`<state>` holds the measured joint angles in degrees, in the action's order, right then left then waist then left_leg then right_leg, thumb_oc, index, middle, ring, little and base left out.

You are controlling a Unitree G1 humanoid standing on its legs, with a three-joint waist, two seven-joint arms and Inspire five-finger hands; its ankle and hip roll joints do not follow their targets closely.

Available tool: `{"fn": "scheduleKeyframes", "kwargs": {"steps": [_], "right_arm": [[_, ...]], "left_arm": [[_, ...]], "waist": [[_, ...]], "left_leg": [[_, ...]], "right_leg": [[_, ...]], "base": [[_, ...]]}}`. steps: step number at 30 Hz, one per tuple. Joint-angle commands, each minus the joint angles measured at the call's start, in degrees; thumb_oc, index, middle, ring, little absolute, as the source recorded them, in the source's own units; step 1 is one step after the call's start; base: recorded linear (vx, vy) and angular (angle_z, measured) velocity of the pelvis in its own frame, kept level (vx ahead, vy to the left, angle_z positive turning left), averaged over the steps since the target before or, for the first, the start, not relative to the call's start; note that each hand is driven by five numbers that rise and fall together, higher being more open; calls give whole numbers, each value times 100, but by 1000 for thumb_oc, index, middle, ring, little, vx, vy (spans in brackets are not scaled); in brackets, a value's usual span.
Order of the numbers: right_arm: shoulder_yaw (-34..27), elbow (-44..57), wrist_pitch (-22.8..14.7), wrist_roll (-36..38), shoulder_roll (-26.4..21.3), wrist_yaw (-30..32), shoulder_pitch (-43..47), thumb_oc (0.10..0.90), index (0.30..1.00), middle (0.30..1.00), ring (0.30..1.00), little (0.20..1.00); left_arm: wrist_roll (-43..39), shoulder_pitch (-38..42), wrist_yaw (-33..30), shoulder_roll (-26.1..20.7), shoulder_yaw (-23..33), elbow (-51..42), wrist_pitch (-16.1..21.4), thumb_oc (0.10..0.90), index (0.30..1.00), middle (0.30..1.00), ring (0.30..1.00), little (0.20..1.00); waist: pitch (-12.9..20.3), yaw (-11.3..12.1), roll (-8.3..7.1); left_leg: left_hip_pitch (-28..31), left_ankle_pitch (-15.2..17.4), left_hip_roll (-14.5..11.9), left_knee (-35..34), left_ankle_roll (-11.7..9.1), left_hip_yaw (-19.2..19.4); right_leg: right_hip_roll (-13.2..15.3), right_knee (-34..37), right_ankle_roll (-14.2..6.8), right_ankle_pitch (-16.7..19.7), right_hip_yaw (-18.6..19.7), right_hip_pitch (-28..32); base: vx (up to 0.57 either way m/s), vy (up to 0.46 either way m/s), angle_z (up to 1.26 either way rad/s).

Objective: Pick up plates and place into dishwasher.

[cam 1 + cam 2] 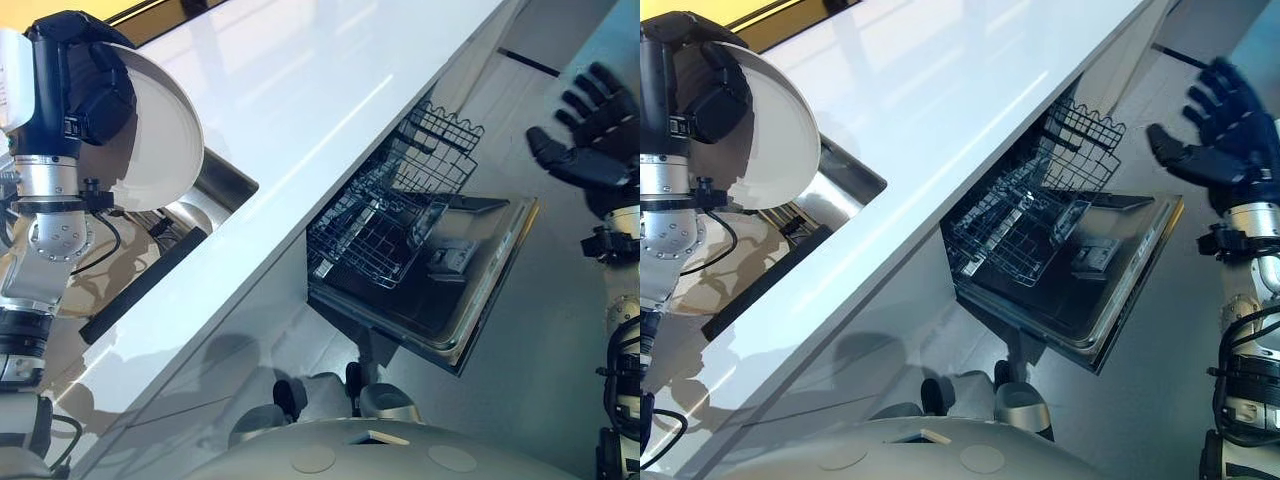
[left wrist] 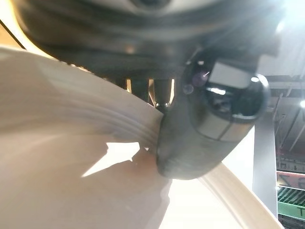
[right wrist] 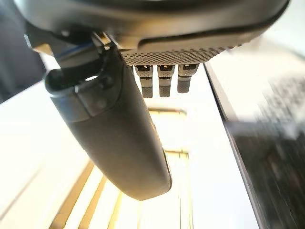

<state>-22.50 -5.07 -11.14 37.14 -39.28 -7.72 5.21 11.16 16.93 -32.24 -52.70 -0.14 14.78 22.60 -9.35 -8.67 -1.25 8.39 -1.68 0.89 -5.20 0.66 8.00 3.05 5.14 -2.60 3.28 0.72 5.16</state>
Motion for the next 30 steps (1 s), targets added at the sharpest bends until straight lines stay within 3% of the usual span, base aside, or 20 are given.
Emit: {"fn": "scheduleKeyframes", "kwargs": {"steps": [1,6,13,20,30], "right_arm": [[16,1010,-493,412,-175,-657,529,800,900,900,900,900],[943,1526,226,855,213,-968,1090,800,900,900,900,900],[2260,2008,819,1003,1000,-47,2022,800,900,900,900,900],[3005,1909,753,744,1583,891,2494,800,900,900,900,900],[3536,1444,1071,1120,2095,1228,2718,800,900,900,900,900]], "left_arm": [[-50,1120,-542,154,371,-94,129,100,300,300,300,200],[36,1353,-675,440,128,-235,124,100,300,300,300,200],[534,1896,-1391,971,-569,-378,-107,100,300,300,300,200],[761,2306,-1690,1315,-1278,-266,-420,100,300,300,300,200],[691,2433,-1661,1647,-1731,1,-514,100,300,300,300,200]], "waist": [[581,19,312],[623,145,295],[688,341,310],[731,452,324],[778,532,317]], "left_leg": [[42,719,247,37,250,-63],[5,657,250,74,220,-119],[26,631,265,78,172,-286],[49,596,254,59,139,-378],[62,561,227,52,102,-417]], "right_leg": [[-413,-799,-142,-967,-204,-247],[-405,-777,-86,-919,-285,-231],[-390,-697,-44,-921,-421,-96],[-388,-615,-29,-900,-509,5],[-396,-523,-25,-868,-531,86]], "base": [[26,-22,-12],[-19,-47,-4],[15,-35,11],[7,-24,13],[2,-1,0]]}}
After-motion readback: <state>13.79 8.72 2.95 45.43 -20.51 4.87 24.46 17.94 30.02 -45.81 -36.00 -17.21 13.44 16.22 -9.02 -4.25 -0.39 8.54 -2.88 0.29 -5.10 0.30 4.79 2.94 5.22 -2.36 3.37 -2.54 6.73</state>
